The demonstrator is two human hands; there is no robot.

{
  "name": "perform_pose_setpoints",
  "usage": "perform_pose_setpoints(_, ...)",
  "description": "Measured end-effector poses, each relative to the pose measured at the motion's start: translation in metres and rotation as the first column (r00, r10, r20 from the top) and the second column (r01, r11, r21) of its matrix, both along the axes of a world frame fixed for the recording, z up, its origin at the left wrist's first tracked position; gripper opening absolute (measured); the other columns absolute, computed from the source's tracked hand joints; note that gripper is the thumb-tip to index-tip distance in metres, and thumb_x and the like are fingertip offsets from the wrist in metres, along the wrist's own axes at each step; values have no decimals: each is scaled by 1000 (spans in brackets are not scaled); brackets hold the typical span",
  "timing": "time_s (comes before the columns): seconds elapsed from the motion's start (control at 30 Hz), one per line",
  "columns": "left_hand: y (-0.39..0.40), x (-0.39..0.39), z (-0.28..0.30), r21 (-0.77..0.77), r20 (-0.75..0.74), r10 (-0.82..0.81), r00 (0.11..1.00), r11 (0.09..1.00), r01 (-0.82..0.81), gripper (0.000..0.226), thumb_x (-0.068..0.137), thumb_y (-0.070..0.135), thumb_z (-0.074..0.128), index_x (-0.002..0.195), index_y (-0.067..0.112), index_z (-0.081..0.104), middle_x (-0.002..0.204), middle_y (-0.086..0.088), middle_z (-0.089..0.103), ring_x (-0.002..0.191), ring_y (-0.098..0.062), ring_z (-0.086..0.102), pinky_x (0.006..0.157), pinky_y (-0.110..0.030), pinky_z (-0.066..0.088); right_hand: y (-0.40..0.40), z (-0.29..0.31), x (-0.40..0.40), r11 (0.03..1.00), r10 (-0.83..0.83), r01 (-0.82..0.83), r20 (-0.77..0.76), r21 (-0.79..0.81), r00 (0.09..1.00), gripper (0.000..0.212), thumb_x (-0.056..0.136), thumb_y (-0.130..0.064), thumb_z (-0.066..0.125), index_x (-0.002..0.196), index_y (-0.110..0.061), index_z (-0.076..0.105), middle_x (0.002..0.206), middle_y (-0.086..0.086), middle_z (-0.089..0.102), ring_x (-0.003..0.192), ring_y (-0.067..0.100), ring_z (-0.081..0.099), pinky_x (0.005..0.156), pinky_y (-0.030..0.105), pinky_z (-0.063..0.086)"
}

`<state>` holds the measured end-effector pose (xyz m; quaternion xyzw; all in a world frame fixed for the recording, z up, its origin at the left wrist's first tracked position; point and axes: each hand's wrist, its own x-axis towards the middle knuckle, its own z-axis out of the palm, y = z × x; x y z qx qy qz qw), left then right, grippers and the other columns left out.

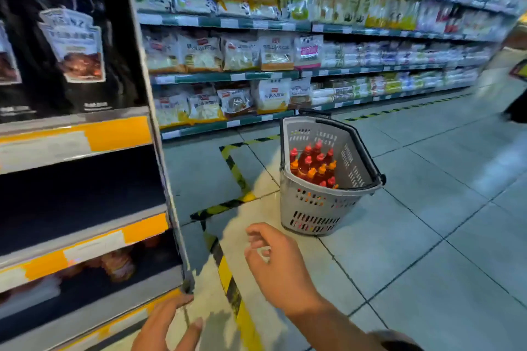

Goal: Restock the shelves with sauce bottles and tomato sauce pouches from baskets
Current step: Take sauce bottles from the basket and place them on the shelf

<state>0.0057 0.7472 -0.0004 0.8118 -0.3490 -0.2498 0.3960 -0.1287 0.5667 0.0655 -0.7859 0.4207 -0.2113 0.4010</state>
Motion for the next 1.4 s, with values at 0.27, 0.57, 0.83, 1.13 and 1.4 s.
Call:
perform_pose_setpoints(0.27,-179,-40,59,71,-18,-69,997,995,70,33,84,53,72,110,65,56,102,13,63,83,-12,62,75,-34,55,-154,-24,-66,951,-304,283,201,124,931,47,92,-31,67,138,-31,57,136,-13,60,128,2,54,111,39,47)
perform_pose_setpoints(0.57,-308,-114,143,323,-69,-365,929,872,367,34,96,34,70,128,42,58,123,11,58,95,-13,60,88,-32,45,-170,38,-206,821,-506,478,9,312,863,51,97,-28,68,142,-38,48,136,-27,49,124,-5,51,106,35,48)
perform_pose_setpoints(0.83,-367,-157,237,499,-176,-362,915,769,400,29,101,35,63,128,43,55,135,19,50,116,-9,48,99,-29,40,-222,147,-251,779,-531,527,-89,341,843,56,96,-30,68,146,-40,43,140,-22,46,124,-3,50,105,36,48)
perform_pose_setpoints(1.13,-436,-119,217,501,-273,-338,901,750,433,32,97,42,65,129,43,57,133,12,56,121,-15,55,90,-30,47,-310,145,-174,820,-343,423,-261,385,902,63,97,-37,64,153,-30,37,151,-7,45,138,16,45,113,43,43)
perform_pose_setpoints(1.4,-576,-4,165,471,-372,-300,878,754,457,54,99,40,65,150,32,49,144,2,54,131,-23,55,99,-36,48,-433,112,-75,761,-260,479,-470,438,843,57,97,-24,66,150,-21,45,146,-1,50,134,17,50,107,27,40)
